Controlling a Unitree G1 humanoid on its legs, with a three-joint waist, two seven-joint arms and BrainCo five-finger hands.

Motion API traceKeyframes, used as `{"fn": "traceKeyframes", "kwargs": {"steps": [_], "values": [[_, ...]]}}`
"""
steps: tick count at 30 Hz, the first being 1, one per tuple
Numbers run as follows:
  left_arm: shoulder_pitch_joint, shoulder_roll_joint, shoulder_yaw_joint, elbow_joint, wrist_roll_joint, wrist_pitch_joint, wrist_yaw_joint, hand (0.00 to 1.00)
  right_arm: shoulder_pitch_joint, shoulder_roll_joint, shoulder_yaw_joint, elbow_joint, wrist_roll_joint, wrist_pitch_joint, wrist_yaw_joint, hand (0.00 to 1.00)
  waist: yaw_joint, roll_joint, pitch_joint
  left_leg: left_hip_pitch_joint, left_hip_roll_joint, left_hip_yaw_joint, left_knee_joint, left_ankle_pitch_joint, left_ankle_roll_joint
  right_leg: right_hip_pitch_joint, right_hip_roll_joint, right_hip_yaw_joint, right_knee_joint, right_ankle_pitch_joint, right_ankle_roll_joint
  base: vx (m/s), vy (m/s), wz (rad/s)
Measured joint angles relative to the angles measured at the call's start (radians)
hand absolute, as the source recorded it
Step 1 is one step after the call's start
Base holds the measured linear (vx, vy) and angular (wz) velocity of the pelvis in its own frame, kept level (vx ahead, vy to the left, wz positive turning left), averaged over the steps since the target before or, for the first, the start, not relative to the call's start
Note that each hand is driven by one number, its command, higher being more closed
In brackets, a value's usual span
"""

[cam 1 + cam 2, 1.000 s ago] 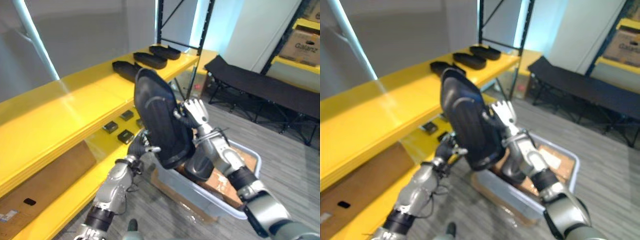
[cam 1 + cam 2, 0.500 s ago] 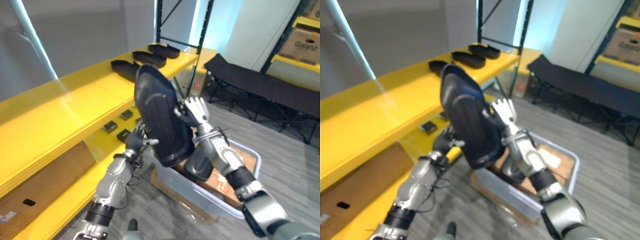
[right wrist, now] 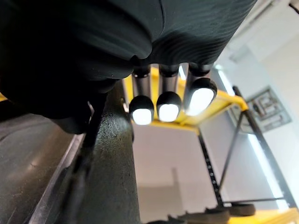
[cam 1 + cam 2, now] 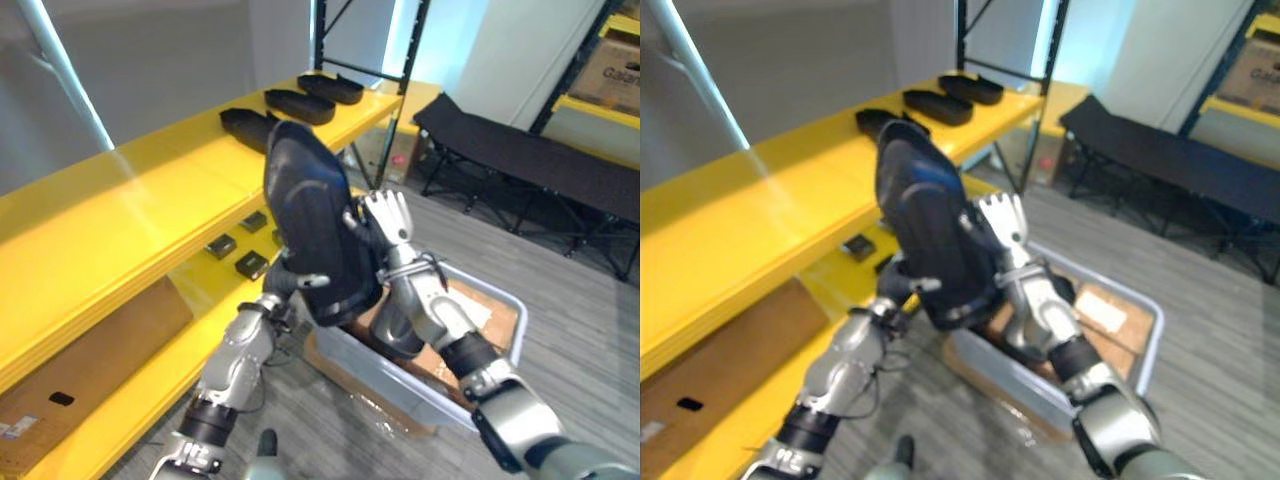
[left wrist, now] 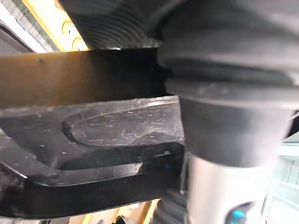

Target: Walk over and take plastic housings, then place them on the shelf

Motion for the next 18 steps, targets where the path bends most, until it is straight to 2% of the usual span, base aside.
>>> {"fn": "traceKeyframes", "kwargs": {"steps": [4,11,15,18], "values": [[0.001,-0.003,-0.003,0.014,0.001,-0.008,0.015,1.0,0.0,0.005,0.011,0.024,0.001,-0.001,-0.019,1.0,0.0,0.0,0.0,0.0,-0.001,-0.002,0.0,0.002,-0.004,0.002,0.0,-0.003,0.001,-0.001,0.0,0.0,0.0,0.01],[0.008,-0.001,-0.002,0.057,0.011,-0.055,0.082,1.0,0.001,0.013,0.042,0.03,0.003,-0.002,-0.058,1.0,-0.001,0.01,0.006,0.0,-0.002,-0.009,0.0,-0.002,-0.003,0.0,-0.001,-0.008,0.014,-0.018,-0.007,0.0,-0.003,0.02],[0.014,-0.001,-0.021,0.057,0.013,-0.105,0.106,1.0,0.021,0.017,0.04,0.028,0.039,-0.004,-0.111,1.0,0.0,0.012,0.007,-0.006,-0.004,-0.025,0.0,-0.002,-0.004,-0.001,-0.001,-0.017,0.018,-0.026,0.0,0.0,-0.013,0.08],[0.015,-0.001,-0.04,0.056,0.022,-0.12,0.131,1.0,0.067,0.018,0.022,0.025,0.083,-0.019,-0.154,1.0,0.002,0.011,0.008,-0.019,-0.008,-0.033,0.0,-0.002,-0.005,-0.003,-0.003,-0.034,0.018,-0.027,0.002,0.01,-0.012,0.13]]}}
